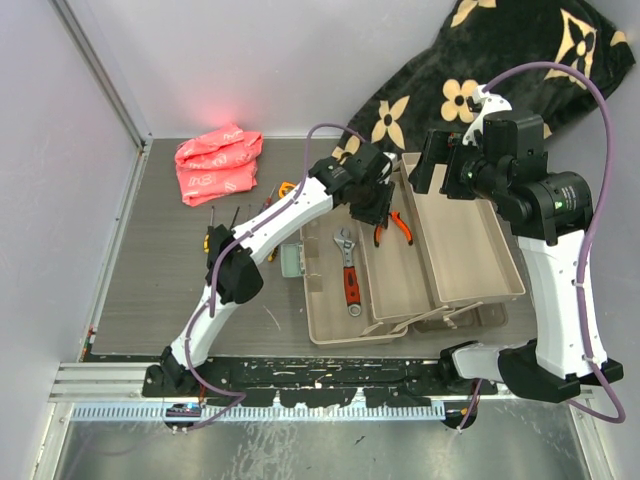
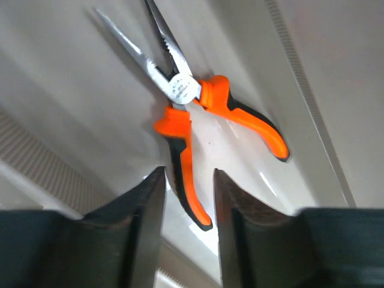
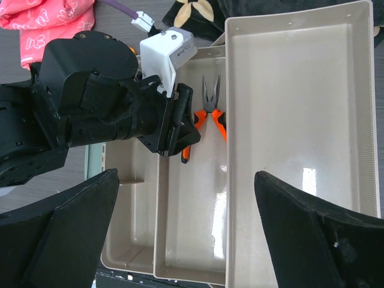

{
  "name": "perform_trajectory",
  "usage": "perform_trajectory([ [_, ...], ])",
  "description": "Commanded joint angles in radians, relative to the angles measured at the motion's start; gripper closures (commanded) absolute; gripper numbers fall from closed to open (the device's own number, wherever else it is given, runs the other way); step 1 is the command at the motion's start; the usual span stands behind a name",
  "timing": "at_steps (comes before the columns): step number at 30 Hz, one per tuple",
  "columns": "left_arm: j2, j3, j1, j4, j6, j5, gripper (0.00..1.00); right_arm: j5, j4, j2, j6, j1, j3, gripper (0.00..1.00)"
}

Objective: Pack the tool kit

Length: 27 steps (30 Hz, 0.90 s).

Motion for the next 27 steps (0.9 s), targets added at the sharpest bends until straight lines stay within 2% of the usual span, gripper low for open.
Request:
perform_trajectory([
  [1, -0.02, 0.006, -0.006, 0.031, -0.002, -0.02, 0.55, 0.02, 0.01, -0.032, 0.008, -0.002, 0.002, 0.0],
  [2, -0.021, 0.005, -0.006, 0.031, -0.001, -0.021, 0.49, 0.021, 0.009, -0.035, 0.01, -0.001, 0.002, 0.0],
  [3, -0.023, 0.007, -0.006, 0.034, 0.002, -0.026, 0.47, 0.021, 0.009, -0.036, 0.011, -0.002, 0.0, 0.0],
  [9, -0.08, 0.053, 0.016, 0.046, 0.022, -0.077, 0.45, 0.021, 0.01, -0.049, 0.021, -0.002, -0.016, 0.0],
  [13, -0.202, 0.018, 0.099, 0.102, 0.034, -0.098, 0.45, 0.019, 0.015, -0.05, 0.02, -0.003, -0.02, 0.0],
  [17, -0.339, -0.127, 0.261, 0.16, 0.08, -0.026, 0.44, 0.013, 0.02, -0.04, 0.013, -0.002, -0.021, 0.0],
  [21, -0.431, -0.295, 0.431, 0.119, 0.239, 0.085, 0.46, 0.004, 0.026, -0.026, 0.003, -0.002, -0.019, 0.0],
  [24, -0.505, -0.501, 0.498, 0.096, 0.383, 0.096, 0.45, -0.005, 0.038, -0.016, 0.001, -0.002, -0.026, 0.0],
  [27, -0.565, -0.688, 0.518, 0.117, 0.459, 0.079, 0.44, -0.02, 0.05, -0.005, 0.001, -0.001, -0.029, 0.0],
])
